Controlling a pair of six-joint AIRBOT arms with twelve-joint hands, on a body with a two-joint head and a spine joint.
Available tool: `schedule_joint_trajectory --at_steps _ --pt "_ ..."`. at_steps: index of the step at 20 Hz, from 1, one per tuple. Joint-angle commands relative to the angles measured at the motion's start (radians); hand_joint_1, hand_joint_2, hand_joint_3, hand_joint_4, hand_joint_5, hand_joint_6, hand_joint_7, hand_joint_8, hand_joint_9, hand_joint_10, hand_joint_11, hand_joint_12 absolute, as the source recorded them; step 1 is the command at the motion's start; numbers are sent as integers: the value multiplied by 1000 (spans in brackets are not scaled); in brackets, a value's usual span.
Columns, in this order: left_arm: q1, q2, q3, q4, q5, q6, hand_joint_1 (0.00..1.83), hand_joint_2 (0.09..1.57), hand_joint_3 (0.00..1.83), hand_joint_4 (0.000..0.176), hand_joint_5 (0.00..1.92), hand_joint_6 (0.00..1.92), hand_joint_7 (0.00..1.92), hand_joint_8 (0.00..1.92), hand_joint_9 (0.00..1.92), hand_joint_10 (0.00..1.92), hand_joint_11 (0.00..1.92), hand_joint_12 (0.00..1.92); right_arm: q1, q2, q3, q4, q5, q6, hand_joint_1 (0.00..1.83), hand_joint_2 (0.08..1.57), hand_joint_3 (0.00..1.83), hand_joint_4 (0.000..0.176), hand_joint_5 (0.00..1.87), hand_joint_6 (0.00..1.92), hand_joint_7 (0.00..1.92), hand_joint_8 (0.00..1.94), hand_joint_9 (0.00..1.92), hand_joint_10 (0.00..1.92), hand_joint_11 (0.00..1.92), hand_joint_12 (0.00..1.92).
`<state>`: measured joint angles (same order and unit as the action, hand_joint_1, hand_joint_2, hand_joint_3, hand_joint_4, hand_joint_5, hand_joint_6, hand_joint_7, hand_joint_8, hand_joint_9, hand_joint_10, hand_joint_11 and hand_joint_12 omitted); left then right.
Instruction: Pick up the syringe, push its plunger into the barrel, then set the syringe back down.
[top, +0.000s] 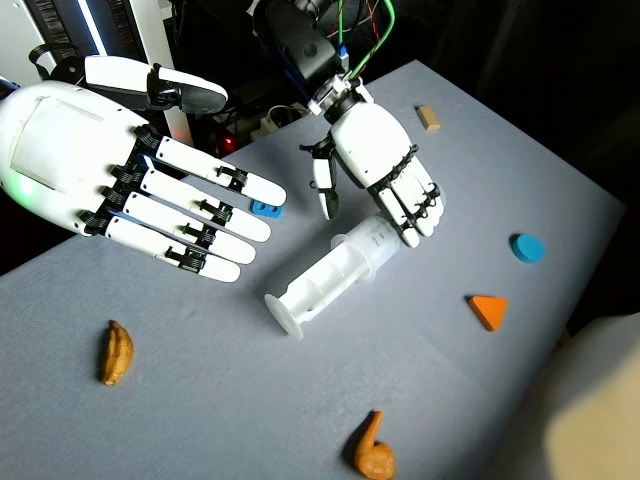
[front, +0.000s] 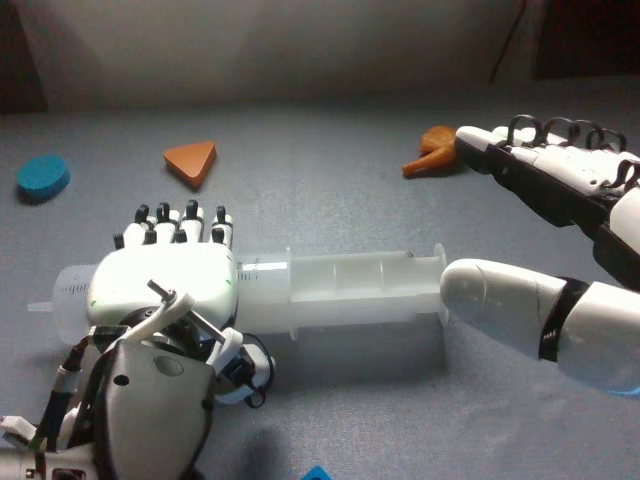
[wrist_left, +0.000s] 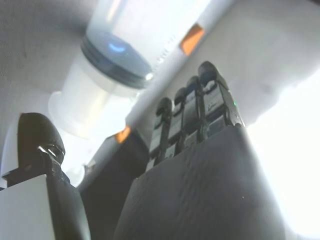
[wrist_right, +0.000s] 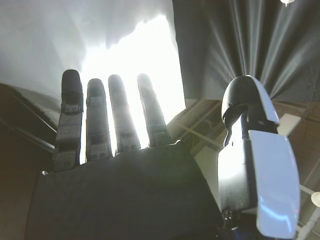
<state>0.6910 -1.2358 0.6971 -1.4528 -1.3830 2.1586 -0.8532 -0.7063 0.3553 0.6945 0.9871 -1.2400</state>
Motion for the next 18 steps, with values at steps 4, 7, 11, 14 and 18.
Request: schedule_joint_trajectory --at_steps 4,7,11,14,18 --pt "21 -22 30 109 -66 -29 815 988 0 0 82 1 5 0 10 1 0 252 5 -1 1 -58 102 10 0 1094 0 69 81 5 59 5 24 3 0 397" --pt "25 -37 58 111 -63 -36 815 988 0 0 86 3 3 0 10 2 0 251 5 -1 1 -59 103 12 0 1093 0 68 109 8 88 7 54 8 0 449" --pt "28 -53 95 124 -37 -36 811 989 0 0 76 0 3 0 16 2 0 259 5 -1 1 -60 103 13 0 1095 0 67 108 1 61 2 24 1 0 397" --pt "33 -65 118 124 -30 -40 798 983 0 0 72 0 3 0 27 3 0 288 5 -1 1 -60 104 14 0 1097 1 69 99 1 63 2 25 1 0 418" --pt "42 -73 144 136 -13 -51 797 983 0 0 81 2 16 5 34 4 0 311 5 -1 1 -61 106 16 0 1097 1 68 94 3 63 1 30 2 0 392"
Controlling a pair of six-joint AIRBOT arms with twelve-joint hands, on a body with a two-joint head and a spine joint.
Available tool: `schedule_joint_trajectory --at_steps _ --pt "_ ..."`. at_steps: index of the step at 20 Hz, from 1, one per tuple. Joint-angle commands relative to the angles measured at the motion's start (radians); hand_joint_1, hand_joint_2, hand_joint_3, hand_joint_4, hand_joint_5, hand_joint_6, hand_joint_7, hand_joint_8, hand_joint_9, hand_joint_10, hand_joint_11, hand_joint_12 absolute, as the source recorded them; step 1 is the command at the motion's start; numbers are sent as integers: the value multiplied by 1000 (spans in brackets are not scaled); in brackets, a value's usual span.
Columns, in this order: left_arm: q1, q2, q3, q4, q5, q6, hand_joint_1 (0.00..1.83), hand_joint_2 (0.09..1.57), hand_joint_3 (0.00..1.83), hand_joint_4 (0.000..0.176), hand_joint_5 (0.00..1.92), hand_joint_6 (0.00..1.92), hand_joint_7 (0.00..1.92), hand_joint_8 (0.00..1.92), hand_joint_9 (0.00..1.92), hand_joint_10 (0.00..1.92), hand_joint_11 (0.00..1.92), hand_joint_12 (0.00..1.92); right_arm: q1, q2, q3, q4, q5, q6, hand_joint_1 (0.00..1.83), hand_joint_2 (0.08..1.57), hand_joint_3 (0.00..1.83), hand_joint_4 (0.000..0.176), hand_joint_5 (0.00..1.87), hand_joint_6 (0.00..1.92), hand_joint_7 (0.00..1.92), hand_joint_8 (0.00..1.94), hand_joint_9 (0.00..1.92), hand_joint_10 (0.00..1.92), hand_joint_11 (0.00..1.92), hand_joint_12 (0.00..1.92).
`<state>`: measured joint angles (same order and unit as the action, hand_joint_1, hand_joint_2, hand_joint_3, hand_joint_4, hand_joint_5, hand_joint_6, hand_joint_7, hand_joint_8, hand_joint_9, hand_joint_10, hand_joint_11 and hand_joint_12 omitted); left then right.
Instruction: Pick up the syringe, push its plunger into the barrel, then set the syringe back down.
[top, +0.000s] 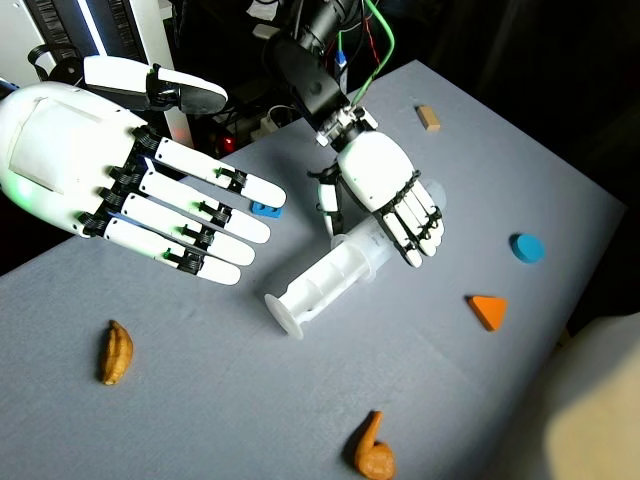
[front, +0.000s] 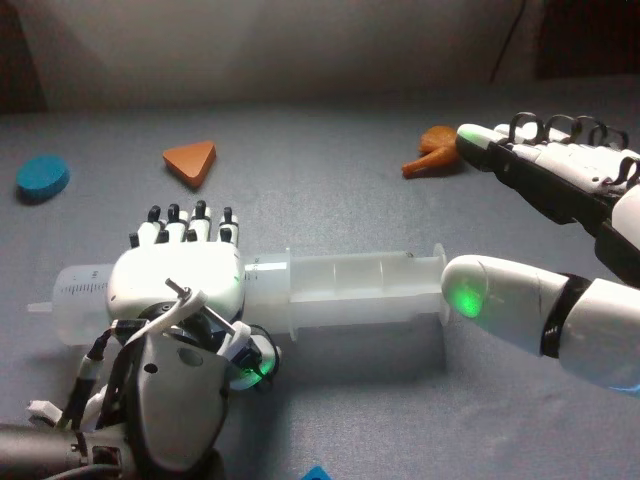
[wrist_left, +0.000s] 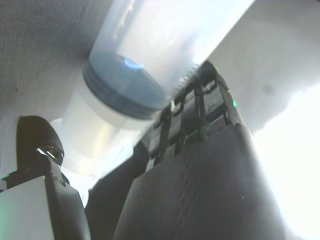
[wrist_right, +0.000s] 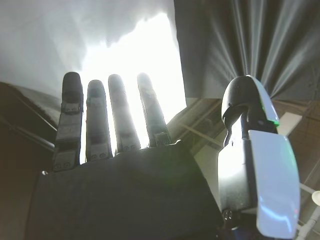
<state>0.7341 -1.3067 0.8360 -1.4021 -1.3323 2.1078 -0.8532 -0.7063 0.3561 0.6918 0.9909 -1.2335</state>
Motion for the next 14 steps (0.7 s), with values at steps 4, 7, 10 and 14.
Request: schedule_joint_trajectory --at_steps 4,7,10,14 --pt "4 -2 20 86 -54 -6 791 990 2 0 76 3 15 3 37 4 0 317 5 -1 0 -58 103 11 0 1096 0 69 100 5 76 2 51 3 0 455" --pt "9 -4 23 88 -50 -6 788 994 1 0 64 0 12 0 44 2 0 292 5 -1 0 -58 104 12 0 1095 0 68 98 1 73 0 37 0 0 425" --pt "12 -6 26 93 -47 -12 790 993 0 0 68 2 34 5 55 4 0 309 5 -1 0 -58 104 13 0 1095 0 68 85 0 62 0 34 0 0 366" --pt "12 -6 25 93 -44 -14 791 992 0 0 78 2 37 2 61 3 0 334 5 -1 0 -58 106 13 0 1095 0 68 82 0 62 1 32 1 0 402"
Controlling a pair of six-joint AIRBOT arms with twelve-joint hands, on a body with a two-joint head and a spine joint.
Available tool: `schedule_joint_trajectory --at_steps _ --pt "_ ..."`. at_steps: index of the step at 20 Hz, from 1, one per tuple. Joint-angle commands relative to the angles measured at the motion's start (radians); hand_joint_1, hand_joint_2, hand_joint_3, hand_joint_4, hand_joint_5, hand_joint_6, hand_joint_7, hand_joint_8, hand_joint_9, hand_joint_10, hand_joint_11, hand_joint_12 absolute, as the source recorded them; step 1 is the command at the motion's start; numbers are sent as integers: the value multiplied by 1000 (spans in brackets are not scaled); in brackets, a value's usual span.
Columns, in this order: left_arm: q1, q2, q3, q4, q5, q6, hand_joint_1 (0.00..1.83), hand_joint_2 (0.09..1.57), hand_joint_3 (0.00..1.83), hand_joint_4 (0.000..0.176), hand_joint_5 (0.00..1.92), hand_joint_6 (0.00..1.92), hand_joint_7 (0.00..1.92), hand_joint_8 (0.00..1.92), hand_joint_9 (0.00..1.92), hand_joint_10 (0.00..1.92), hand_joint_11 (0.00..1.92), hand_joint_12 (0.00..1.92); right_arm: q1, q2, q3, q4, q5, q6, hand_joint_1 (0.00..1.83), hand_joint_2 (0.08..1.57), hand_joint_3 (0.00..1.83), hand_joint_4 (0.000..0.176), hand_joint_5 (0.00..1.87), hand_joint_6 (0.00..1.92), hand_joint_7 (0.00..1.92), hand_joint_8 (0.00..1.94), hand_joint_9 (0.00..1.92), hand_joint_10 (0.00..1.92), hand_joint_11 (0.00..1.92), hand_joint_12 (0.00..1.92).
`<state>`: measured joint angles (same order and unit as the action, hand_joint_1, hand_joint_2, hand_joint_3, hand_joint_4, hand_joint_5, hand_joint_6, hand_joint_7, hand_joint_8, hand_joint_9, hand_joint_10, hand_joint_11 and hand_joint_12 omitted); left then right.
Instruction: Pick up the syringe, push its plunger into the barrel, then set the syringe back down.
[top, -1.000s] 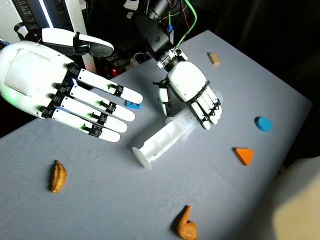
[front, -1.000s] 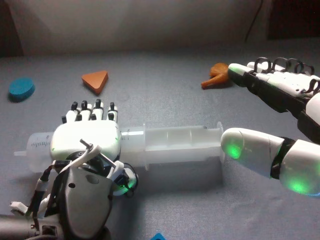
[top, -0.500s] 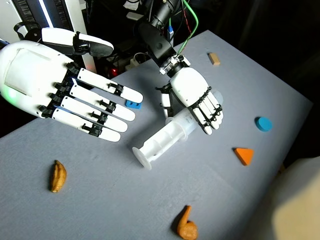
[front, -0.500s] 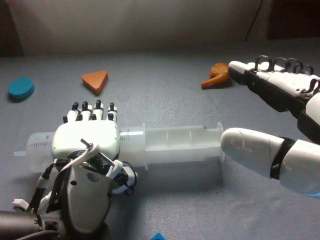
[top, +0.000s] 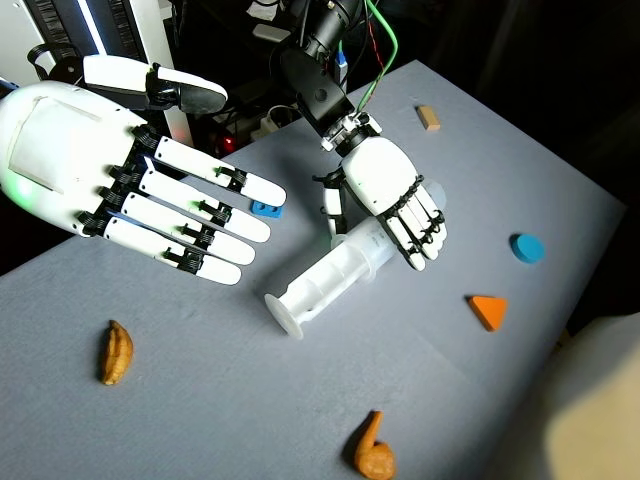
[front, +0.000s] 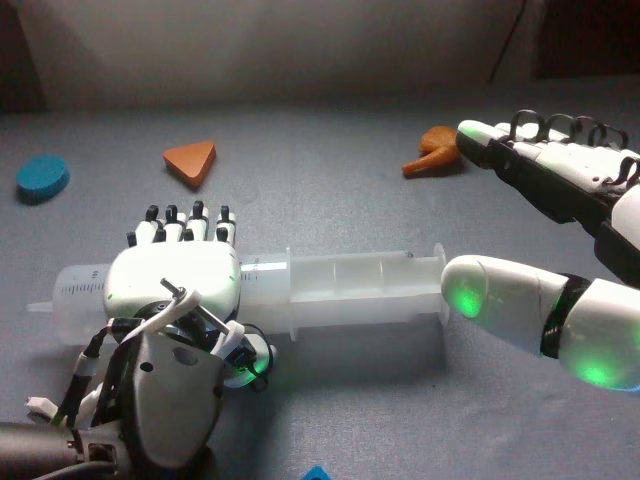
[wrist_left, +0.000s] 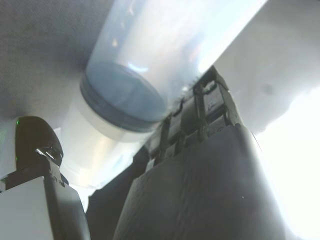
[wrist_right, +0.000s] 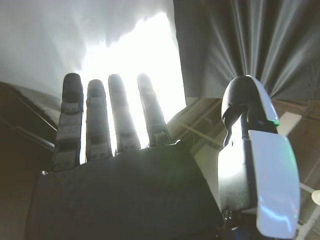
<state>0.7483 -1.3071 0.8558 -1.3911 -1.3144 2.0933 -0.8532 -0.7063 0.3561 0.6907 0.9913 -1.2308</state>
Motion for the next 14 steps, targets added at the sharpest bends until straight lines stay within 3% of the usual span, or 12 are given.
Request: schedule_joint_trajectory --at_steps 1,8,11,14 --pt "-2 -5 5 82 -62 -1 791 992 0 0 78 2 36 2 61 3 0 334 5 -1 0 -57 105 11 0 1095 0 68 85 1 61 0 31 0 0 403" --pt "2 -5 2 82 -62 -1 808 1004 2 0 131 11 64 7 86 7 0 401 5 -1 0 -57 107 11 0 1096 0 69 105 5 63 2 20 1 0 371" --pt "3 -5 1 82 -62 -2 927 1058 1 0 401 3 363 3 329 7 8 802 5 -1 0 -57 107 12 0 1096 0 69 101 1 63 0 21 0 0 385" --pt "3 -5 2 82 -62 -7 988 1126 2 0 698 13 646 6 597 15 261 837 5 -1 0 -57 108 12 0 1096 0 69 75 0 54 0 14 0 0 295"
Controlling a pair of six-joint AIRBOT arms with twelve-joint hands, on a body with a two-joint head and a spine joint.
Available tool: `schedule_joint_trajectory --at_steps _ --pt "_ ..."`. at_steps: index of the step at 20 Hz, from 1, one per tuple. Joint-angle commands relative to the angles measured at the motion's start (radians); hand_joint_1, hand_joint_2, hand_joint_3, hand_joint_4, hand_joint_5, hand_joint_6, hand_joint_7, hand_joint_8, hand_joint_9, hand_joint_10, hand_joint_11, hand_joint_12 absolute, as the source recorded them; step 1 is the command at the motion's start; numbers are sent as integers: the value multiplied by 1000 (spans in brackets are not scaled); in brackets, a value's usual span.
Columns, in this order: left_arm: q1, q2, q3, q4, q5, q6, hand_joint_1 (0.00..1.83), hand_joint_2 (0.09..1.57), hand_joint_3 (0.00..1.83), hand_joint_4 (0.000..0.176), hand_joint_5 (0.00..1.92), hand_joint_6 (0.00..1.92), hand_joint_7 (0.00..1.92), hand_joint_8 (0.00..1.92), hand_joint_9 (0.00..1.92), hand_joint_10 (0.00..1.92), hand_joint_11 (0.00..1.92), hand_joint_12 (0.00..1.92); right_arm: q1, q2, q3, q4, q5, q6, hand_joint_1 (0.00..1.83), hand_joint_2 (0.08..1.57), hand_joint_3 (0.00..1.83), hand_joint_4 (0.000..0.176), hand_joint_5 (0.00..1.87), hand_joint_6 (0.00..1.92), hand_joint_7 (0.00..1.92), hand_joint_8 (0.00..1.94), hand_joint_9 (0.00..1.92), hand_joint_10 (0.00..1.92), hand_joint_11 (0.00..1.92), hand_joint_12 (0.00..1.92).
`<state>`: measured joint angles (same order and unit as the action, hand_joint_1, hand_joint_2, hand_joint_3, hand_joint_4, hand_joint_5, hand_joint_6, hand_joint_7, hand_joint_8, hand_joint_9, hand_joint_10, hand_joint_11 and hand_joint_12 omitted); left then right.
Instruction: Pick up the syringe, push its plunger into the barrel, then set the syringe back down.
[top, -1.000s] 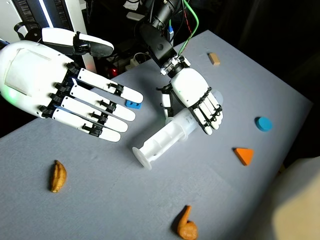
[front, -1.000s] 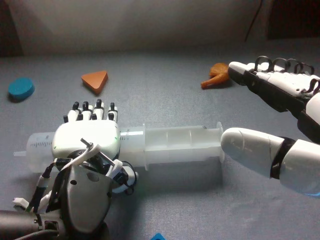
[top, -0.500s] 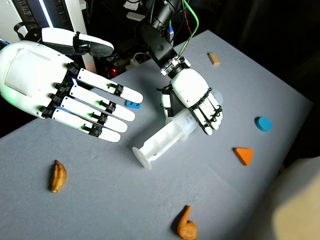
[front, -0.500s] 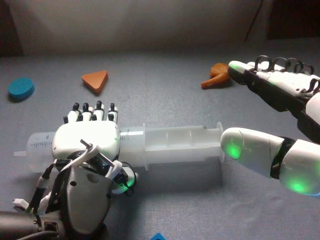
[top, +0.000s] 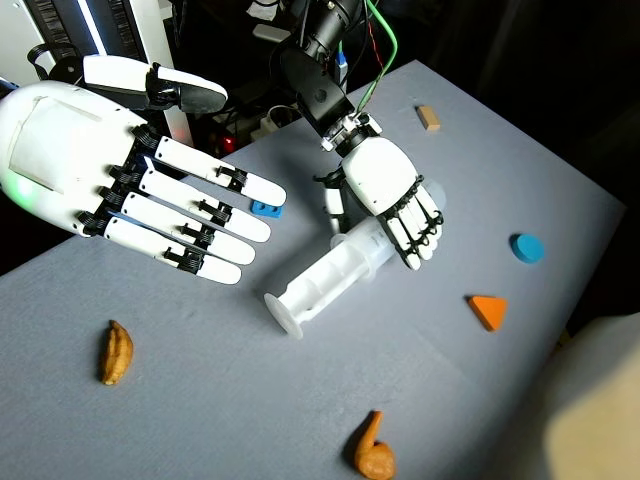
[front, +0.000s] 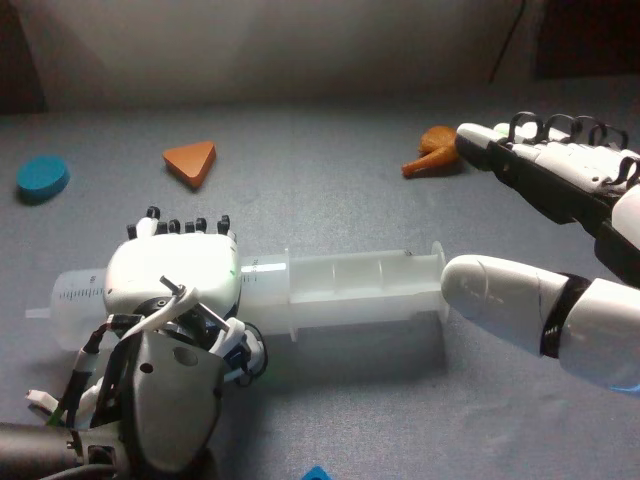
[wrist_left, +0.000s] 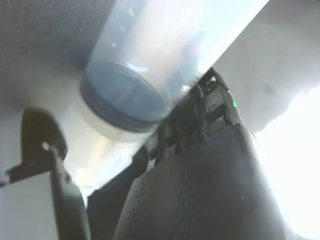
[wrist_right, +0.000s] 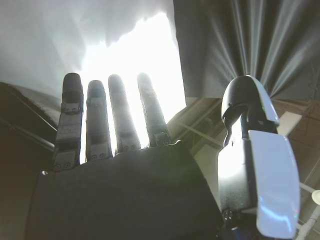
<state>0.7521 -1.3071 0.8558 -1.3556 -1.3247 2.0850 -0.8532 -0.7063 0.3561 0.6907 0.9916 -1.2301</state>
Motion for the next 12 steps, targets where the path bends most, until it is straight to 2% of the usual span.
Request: schedule_joint_trajectory --at_steps 1,3,4,5,6,7,8,9,10,12 --pt "-1 -5 3 46 -52 -2 1015 1140 1 0 787 11 724 6 681 17 343 809 5 -1 0 -57 108 11 0 1097 0 69 76 1 50 0 12 0 0 288" --pt "-1 -5 3 46 -50 -3 1095 1125 0 0 852 3 892 8 856 25 496 798 4 -1 0 -57 109 12 0 1097 0 68 95 8 56 2 21 4 0 286" --pt "0 -4 2 46 -45 -4 1095 1125 0 0 852 3 892 8 856 25 496 798 4 -1 0 -57 110 12 0 1097 0 68 95 8 56 2 21 4 0 286" --pt "0 -3 1 46 -40 -4 1218 1088 38 0 892 794 1071 708 1030 26 643 875 4 -1 0 -57 110 12 0 1096 0 67 100 5 67 3 23 2 0 319" --pt "0 -3 -1 46 -40 -4 1231 1114 13 0 881 968 1052 946 1072 27 689 937 4 -1 0 -57 110 12 0 1097 0 68 109 7 70 4 23 2 0 326" --pt "2 -3 -5 46 -40 -9 1230 1116 0 0 926 943 1035 1006 1100 33 705 988 3 -1 0 -57 110 12 0 1096 0 68 111 8 71 4 23 1 0 328" --pt "3 -3 -7 52 -40 -17 1344 1123 0 0 958 876 1036 982 885 996 724 1018 3 -1 0 -57 110 13 0 1096 0 68 111 7 72 3 25 2 0 330" --pt "7 0 -11 79 -39 -37 1365 1127 0 0 927 883 1013 1035 832 1222 728 1043 3 -1 0 -57 110 14 0 1096 0 67 111 7 74 4 26 3 0 332" --pt "8 6 -17 88 -32 -41 1368 1134 1 0 880 929 998 1052 826 1286 728 1056 2 -1 0 -57 110 15 0 1096 0 67 110 4 79 4 32 3 0 349" --pt "9 22 -30 107 -20 -41 1369 1135 1 0 878 939 985 1065 835 1288 732 1061 -1 -3 0 -57 112 19 0 1096 0 67 115 6 82 4 35 4 0 353"
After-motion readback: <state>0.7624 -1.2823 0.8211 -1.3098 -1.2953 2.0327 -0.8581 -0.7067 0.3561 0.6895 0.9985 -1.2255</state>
